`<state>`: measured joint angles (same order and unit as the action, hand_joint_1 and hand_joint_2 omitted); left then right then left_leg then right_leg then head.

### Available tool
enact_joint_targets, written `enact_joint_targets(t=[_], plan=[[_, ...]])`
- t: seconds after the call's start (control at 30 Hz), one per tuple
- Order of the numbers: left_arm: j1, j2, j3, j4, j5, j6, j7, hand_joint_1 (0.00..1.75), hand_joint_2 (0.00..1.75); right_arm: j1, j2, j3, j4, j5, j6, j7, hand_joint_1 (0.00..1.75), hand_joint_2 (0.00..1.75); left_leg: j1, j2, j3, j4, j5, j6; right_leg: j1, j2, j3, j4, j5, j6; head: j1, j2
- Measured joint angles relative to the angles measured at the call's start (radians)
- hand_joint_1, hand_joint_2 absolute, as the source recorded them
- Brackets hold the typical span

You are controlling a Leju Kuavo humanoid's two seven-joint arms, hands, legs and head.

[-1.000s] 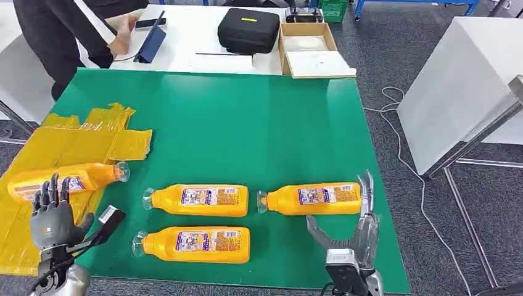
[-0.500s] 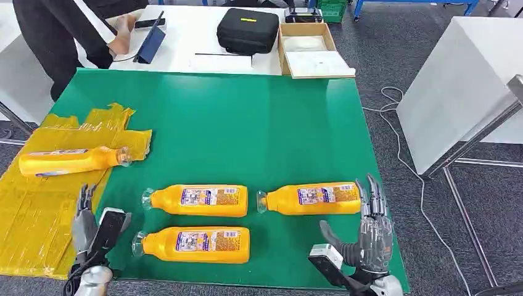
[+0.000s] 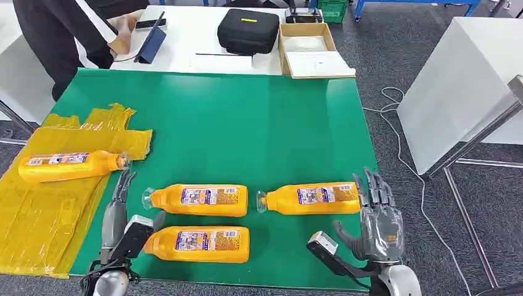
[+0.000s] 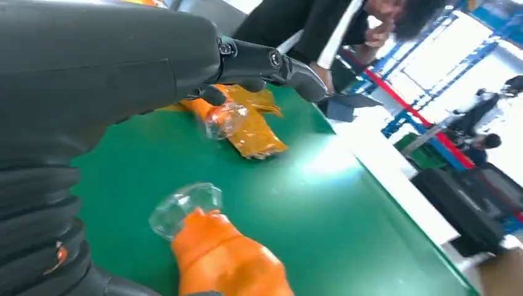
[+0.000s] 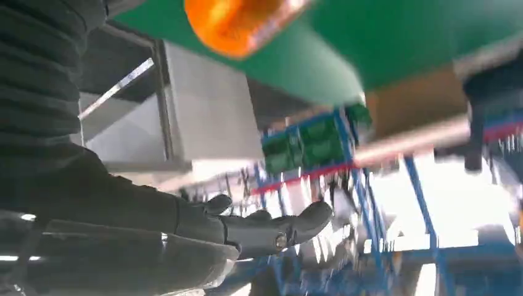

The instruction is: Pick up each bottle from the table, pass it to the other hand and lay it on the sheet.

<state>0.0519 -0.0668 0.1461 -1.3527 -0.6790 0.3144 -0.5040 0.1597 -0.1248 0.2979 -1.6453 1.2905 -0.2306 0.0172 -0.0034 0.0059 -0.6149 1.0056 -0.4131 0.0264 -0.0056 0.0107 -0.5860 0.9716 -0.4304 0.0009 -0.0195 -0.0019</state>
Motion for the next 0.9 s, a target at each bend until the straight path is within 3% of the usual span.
enact_joint_targets(t=[0.23,0.9], plan=[[-0.063,-0.009,-0.075,0.011,-0.003,0.035,-0.008,0.00,1.75,-0.127,-0.061,-0.019,0.087,-0.074,0.177,-0.023,0.00,1.75,-0.001,0.000,0.000,0.000,0.002,0.002,0.000,-0.001,0.000,0.000,0.002,0.002,0.001,0.000],[-0.078,-0.009,-0.098,0.021,-0.003,0.043,-0.005,0.00,1.75,-0.161,-0.081,-0.019,0.123,-0.081,0.180,-0.025,0.00,1.75,-0.002,0.000,0.000,0.000,0.002,0.002,-0.001,-0.001,0.000,0.000,0.002,0.002,0.000,0.000]])
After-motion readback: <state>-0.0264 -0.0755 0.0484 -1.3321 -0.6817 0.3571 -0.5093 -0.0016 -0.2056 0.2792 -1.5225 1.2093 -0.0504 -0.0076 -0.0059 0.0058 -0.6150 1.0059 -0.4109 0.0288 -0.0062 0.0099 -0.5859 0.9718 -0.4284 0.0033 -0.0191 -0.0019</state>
